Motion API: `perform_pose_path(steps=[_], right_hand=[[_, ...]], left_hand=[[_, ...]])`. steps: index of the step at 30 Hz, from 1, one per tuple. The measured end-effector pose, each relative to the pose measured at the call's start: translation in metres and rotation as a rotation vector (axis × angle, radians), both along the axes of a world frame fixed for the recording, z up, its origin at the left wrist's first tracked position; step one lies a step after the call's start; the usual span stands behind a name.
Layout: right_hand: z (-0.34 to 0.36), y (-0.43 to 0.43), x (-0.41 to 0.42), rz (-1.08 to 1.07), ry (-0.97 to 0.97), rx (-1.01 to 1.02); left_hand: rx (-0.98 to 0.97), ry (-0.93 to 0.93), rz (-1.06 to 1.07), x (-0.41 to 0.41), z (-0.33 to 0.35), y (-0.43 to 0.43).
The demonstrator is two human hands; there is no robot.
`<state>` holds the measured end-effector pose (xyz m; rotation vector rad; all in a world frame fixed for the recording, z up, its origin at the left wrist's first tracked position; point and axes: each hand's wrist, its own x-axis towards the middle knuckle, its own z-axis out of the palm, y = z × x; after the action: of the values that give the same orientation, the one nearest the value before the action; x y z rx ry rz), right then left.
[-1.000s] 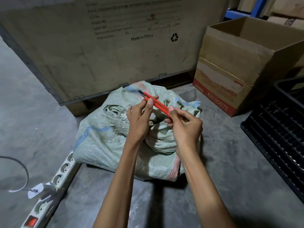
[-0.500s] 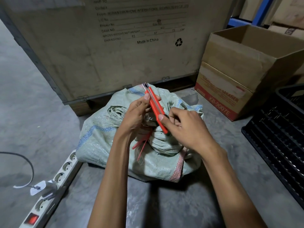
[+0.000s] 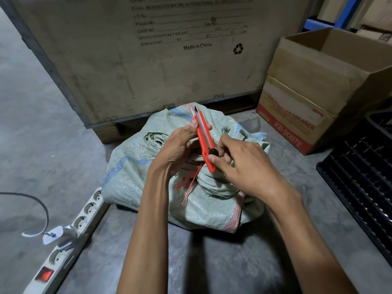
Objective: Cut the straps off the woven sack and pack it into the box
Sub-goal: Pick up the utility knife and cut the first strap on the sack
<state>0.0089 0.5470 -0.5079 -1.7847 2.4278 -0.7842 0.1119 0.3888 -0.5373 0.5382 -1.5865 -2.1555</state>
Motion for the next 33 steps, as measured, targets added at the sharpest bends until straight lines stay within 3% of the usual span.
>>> perform_pose_path(steps=[7,12,20,33], right_hand=[[-0.005,-0.002,0.007,-0.226,-0.143,-0.112],[-0.004,-0.001,0.002,-0.165,-0.249,-0.122],[0.002,0.006,0.002,-0.036,-0.245,-0.139],[-0.005,0.007,0.009,-0.205,-0.315,-0.279]], left_hand=[[-0.005,0.002,0.018,-0.004,-0.004,0.004],[0.0,-0.025,0.024,-0.005,-0.004,0.008],[-0.013,-0.028,0.059,-0.005,-0.005,0.007],[0.003,-0.028,0.045,-0.006,-0.01,0.01]])
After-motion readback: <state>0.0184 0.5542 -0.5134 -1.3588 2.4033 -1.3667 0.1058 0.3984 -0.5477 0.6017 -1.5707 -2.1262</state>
